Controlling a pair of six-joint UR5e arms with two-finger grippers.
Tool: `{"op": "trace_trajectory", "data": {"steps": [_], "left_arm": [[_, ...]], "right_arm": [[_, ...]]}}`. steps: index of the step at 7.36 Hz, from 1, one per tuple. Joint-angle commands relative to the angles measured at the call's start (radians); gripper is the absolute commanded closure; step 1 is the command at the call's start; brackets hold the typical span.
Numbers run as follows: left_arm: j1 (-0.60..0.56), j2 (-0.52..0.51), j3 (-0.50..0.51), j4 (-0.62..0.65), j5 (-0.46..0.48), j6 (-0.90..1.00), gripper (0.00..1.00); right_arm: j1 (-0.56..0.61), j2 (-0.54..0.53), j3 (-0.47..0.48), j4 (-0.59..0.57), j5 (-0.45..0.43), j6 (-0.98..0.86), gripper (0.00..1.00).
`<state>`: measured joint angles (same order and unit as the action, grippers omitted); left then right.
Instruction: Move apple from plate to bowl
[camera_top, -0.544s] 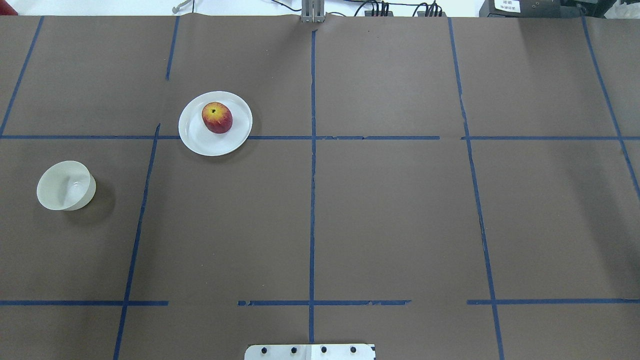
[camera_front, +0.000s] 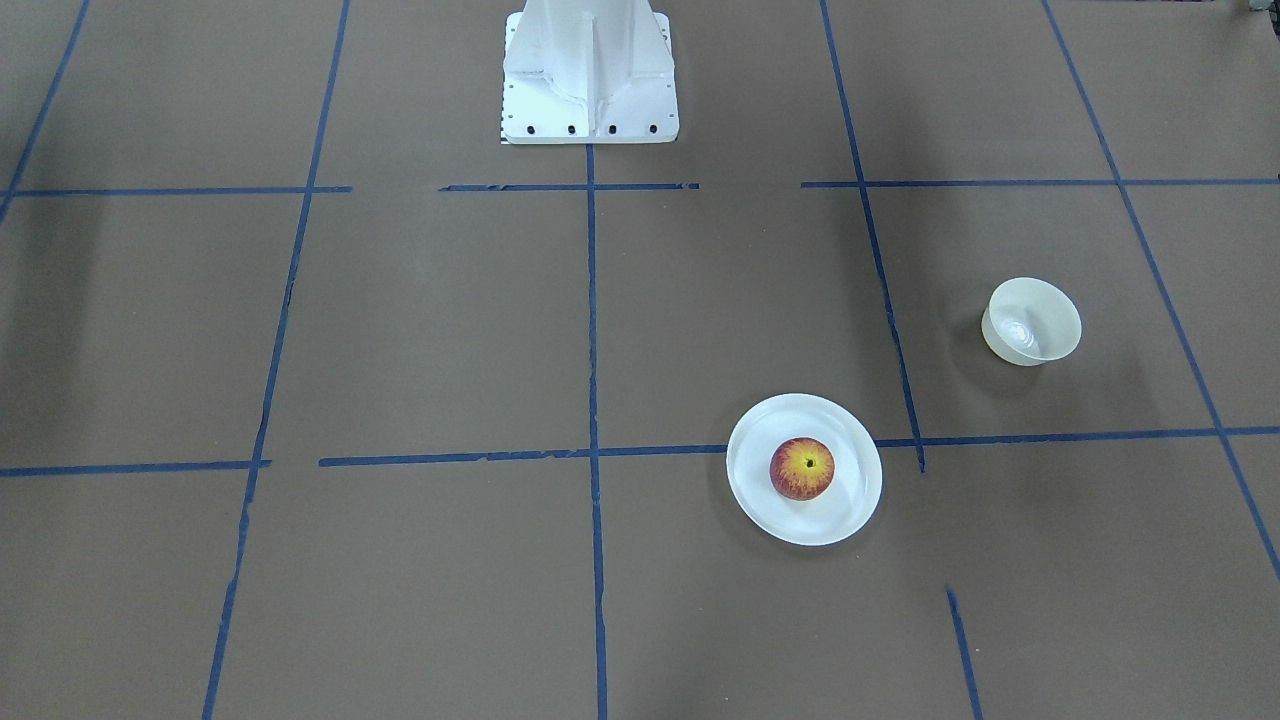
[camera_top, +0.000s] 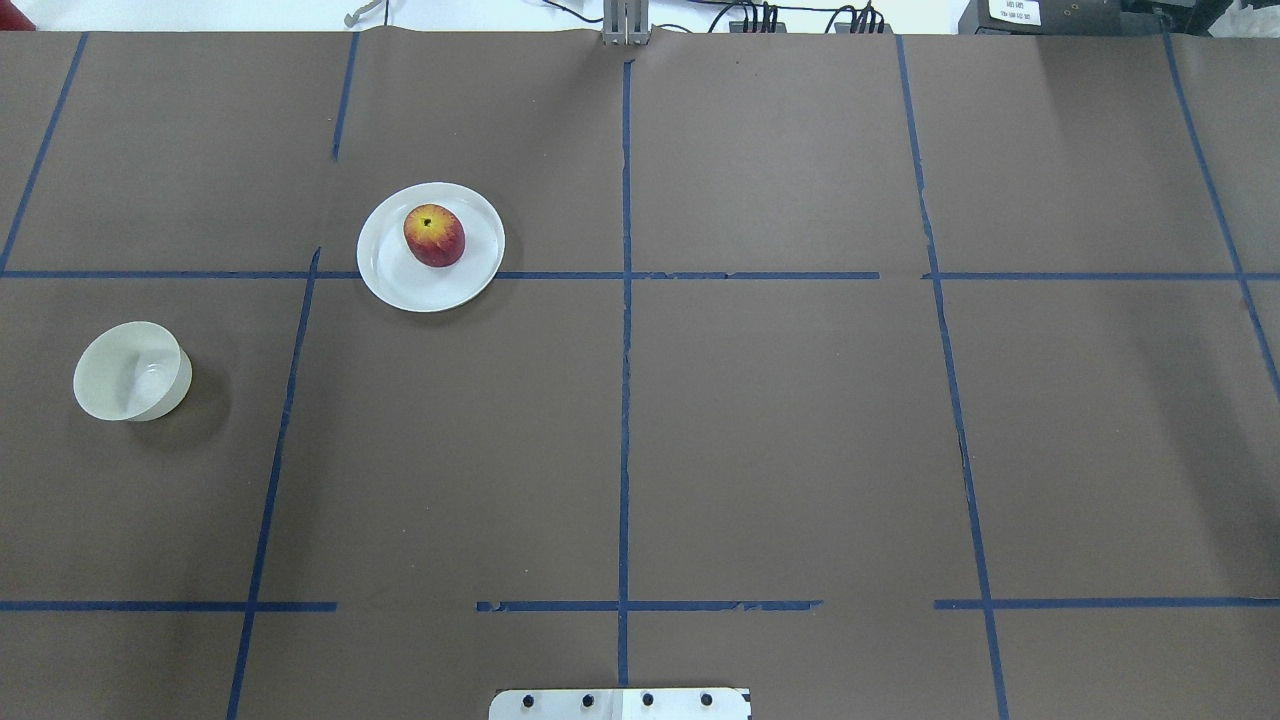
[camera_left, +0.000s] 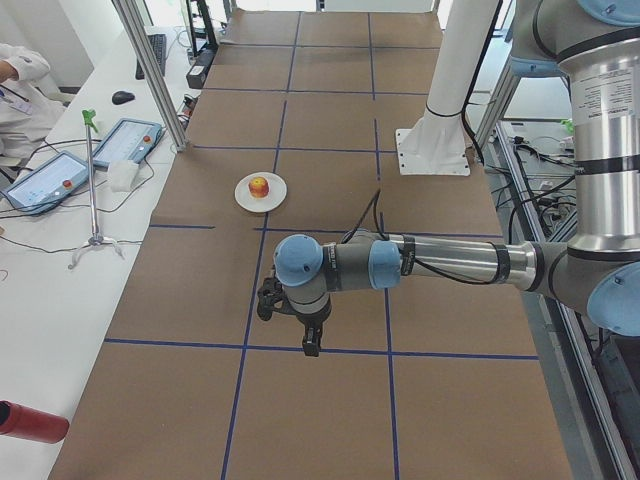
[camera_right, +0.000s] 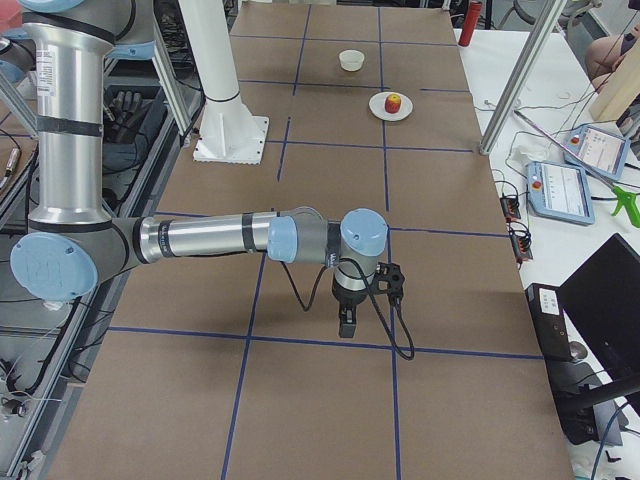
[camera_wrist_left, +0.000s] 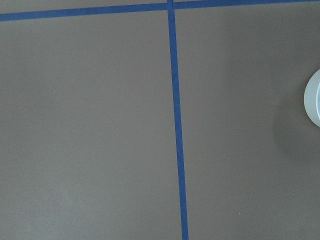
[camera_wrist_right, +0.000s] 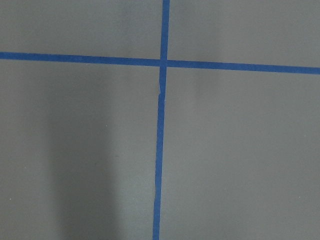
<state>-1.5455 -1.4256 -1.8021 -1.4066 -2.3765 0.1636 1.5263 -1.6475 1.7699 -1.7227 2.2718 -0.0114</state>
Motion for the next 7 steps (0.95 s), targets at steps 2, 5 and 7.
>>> {"op": "trace_trajectory", "data": {"steps": [2, 5, 7], "left_arm": [[0.25, -0.166, -0.042, -0.008, 0.017, -0.159, 0.0], [0.497, -0.405, -0.091, -0.006, 0.029, -0.571, 0.0], [0.582, -0.508, -0.045, -0.017, 0.023, -0.579, 0.0]], "right_arm": [[0.0, 0.0, -0.001, 0.002, 0.0, 0.001, 0.0], [0.0, 0.0, 0.0, 0.0, 0.0, 0.001, 0.0], [0.0, 0.0, 0.0, 0.0, 0.0, -0.001, 0.0]]}}
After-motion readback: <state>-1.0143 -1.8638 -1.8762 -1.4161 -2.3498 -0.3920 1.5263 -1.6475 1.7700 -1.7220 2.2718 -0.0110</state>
